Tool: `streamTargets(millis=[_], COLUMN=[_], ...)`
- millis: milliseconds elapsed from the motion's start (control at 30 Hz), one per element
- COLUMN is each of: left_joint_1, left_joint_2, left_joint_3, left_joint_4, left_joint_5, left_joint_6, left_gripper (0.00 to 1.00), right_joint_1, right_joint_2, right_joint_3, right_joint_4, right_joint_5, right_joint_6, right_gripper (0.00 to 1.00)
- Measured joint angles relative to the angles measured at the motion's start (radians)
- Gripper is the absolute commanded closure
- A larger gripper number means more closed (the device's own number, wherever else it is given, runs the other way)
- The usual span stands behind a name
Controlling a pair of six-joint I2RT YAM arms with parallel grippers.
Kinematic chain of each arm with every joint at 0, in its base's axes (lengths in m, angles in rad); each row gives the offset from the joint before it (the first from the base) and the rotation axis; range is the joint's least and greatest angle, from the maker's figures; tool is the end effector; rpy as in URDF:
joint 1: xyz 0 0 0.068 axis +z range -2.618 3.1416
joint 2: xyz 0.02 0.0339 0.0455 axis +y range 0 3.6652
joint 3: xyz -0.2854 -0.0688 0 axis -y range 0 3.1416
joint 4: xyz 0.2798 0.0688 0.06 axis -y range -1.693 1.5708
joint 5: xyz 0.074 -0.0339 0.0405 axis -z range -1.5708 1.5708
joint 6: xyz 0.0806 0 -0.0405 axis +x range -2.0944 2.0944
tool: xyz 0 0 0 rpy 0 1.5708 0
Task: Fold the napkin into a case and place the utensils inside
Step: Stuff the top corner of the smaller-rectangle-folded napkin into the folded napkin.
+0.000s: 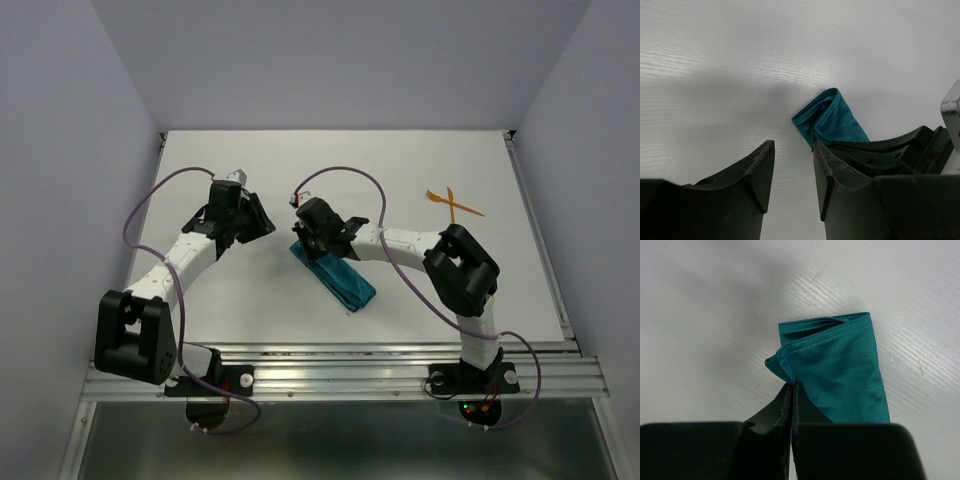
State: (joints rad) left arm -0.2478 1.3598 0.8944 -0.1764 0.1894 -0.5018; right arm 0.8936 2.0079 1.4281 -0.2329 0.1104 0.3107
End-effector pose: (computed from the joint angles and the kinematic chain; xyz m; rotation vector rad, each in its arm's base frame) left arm 0.3452 -0.1030 0.2289 -0.1802 2.2638 -0.6166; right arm 0.3288 0.3948 0.1571 -0.6449 2.3352 0.4361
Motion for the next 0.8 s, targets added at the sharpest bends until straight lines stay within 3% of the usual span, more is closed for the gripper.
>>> streamTargets(millis=[200, 267, 600, 800], left_joint_1=[-0.023, -0.026, -0.133, -0.189], left_joint_2=[-0.08, -0.078, 0.106, 0.126], left_joint_3=[-0.074, -0.074, -0.069, -0.066], left_joint_4=[0.075, 0.083, 0.104, 0.148], left_joint_5=[-0.032, -0.017, 0.064, 0.073], left_joint_6=[-0.009, -0.003, 0.02, 0.023], left_gripper=[0.51, 0.55, 0.55, 0.78], right_joint_1=[-0.068, -0.089, -0.151, -0.171], right_joint_2=[-0.041, -0.048, -0.052, -0.055], right_joint_3=[-0.067, -0.088, -0.15, -0.181], right_joint_4=[0.045, 0.069, 0.145, 0.174], right_joint_5=[-0.09, -0.137, -0.284, -0.356], right_joint_6=[0.028, 0.044, 0.11, 0.151], right_gripper=[0.99, 0.99, 0.99, 0.99])
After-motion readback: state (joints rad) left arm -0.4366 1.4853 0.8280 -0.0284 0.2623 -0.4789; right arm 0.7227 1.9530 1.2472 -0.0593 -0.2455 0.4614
